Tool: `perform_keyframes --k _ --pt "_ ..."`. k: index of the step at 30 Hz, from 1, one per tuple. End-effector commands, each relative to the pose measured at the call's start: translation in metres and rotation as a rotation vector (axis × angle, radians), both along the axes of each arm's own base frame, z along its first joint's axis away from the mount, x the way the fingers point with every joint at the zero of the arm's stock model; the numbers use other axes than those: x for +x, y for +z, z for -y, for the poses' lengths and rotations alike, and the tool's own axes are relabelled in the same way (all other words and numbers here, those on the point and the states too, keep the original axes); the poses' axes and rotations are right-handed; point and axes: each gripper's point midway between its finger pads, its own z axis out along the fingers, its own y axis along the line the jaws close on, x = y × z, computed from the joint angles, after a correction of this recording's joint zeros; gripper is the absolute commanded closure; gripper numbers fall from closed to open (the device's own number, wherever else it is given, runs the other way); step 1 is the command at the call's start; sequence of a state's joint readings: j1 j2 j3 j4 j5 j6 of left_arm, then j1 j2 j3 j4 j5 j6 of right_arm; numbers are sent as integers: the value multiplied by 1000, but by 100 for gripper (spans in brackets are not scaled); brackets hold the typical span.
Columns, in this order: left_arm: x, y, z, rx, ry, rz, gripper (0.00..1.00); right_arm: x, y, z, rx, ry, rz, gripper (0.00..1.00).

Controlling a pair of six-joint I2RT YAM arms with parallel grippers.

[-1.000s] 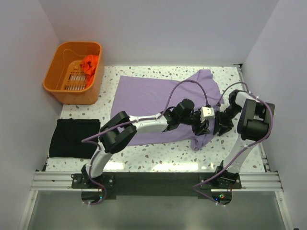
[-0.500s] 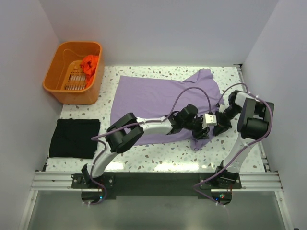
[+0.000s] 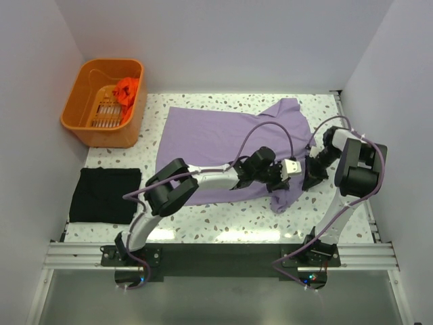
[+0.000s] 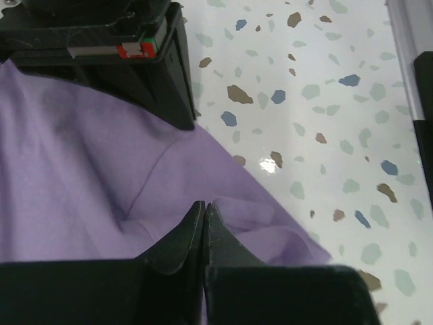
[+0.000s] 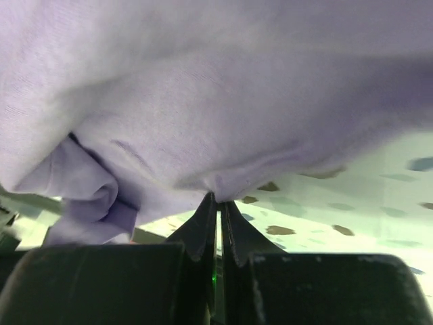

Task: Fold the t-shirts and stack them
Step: Flatten the tshirt out

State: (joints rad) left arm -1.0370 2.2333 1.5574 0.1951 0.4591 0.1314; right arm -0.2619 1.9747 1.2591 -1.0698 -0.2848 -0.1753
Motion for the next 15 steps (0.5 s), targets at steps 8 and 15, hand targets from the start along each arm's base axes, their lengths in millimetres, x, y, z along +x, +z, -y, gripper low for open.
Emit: perform_keyframes --k 8,15 --pt "-16 53 -64 -55 -23 70 100 47 19 53 -213 83 138 100" --pt "-51 16 -88 58 -126 -43 52 60 29 66 -230 192 153 98"
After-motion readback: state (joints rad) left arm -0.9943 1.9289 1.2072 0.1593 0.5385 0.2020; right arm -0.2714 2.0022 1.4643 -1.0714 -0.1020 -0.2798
